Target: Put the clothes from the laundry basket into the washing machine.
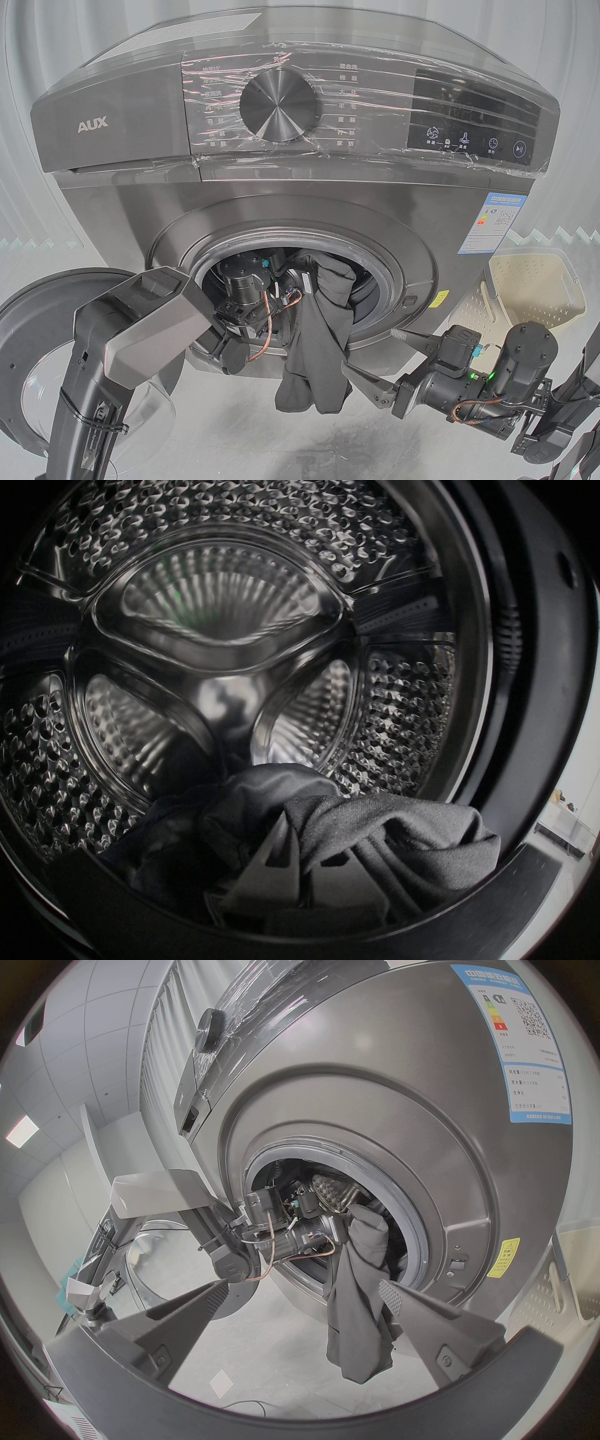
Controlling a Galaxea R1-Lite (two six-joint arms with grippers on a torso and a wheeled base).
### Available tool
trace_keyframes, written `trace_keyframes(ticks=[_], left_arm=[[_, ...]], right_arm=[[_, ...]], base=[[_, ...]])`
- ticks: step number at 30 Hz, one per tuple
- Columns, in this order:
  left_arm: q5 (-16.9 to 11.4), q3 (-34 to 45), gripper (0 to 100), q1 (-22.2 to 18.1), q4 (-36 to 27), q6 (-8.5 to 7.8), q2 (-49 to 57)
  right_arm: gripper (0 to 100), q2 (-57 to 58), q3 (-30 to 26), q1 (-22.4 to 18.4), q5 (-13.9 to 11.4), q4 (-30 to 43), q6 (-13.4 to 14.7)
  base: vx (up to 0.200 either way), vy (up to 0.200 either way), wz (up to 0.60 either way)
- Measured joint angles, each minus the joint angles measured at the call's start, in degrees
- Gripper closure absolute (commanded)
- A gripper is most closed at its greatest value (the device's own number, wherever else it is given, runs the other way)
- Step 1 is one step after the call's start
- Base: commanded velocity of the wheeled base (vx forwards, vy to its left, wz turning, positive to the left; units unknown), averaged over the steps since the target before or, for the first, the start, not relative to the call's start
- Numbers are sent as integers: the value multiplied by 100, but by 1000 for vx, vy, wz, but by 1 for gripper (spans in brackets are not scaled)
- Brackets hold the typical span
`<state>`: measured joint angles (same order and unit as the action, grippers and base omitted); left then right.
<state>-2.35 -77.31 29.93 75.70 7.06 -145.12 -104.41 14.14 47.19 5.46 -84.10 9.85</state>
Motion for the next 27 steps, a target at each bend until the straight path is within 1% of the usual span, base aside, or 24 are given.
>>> trace_keyframes(ticks=[4,12,15,19,20,23,27], left_arm=[[278,-650,100,-17,-304,84,-144],[897,-2061,100,-59,-886,143,-583],[1003,-2291,100,-80,-963,152,-730],[1020,-2406,100,-135,-969,161,-852],[1025,-2406,0,-146,-969,165,-869],[1025,-2356,0,-151,-969,180,-887],[1029,-2128,0,-162,-1024,251,-867]], right_arm=[[0,-11,0,7,0,0,0],[0,-46,0,11,0,-61,0],[0,-57,0,11,0,-74,-2],[0,-79,0,20,0,-83,0],[0,-88,0,22,0,-85,2],[0,-112,0,22,0,-90,5],[0,-127,0,27,0,-88,7]], base=[[0,0,0],[0,0,0],[0,0,0],[0,0,0],[0,0,0],[0,0,0],[0,0,0]])
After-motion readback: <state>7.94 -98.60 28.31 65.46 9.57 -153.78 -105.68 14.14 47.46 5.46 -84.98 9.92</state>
